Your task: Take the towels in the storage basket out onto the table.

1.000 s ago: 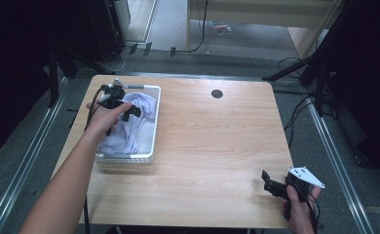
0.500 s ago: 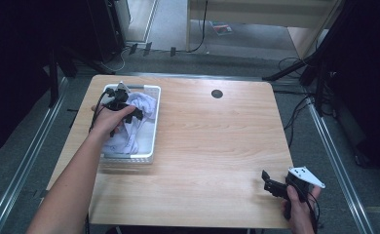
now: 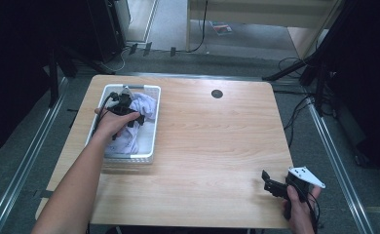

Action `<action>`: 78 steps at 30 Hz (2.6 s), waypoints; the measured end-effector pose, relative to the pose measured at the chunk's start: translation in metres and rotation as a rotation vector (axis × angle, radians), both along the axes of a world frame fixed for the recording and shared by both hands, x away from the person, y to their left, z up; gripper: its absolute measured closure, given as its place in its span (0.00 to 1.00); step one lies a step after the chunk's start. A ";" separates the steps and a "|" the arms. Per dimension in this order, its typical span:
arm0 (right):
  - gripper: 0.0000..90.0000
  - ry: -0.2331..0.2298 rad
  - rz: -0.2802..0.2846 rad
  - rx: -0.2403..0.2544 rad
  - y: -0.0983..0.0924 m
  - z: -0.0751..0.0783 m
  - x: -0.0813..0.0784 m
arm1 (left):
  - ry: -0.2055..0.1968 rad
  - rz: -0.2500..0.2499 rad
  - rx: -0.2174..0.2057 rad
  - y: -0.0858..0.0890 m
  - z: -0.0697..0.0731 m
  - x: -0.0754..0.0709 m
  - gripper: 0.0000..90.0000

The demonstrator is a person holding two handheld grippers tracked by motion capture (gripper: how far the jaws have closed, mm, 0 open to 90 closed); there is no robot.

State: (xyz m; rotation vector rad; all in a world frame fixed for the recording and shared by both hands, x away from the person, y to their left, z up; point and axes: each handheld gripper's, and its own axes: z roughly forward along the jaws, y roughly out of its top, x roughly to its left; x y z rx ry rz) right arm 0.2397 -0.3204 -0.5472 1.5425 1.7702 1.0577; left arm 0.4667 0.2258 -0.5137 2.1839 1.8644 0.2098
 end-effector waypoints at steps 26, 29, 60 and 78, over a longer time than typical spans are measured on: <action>0.00 0.006 -0.003 -0.004 0.001 0.000 0.000 | 0.029 0.005 -0.004 0.010 0.015 -0.005 0.63; 0.00 0.009 -0.002 -0.001 0.000 0.000 0.000 | 0.057 0.016 -0.027 0.014 0.019 -0.005 0.65; 0.00 0.013 0.002 -0.003 0.001 0.000 0.001 | -0.015 0.006 -0.057 0.010 0.139 -0.012 0.67; 0.00 0.014 0.002 -0.003 0.001 0.000 0.001 | -0.020 -0.030 -0.006 -0.015 0.185 -0.014 0.67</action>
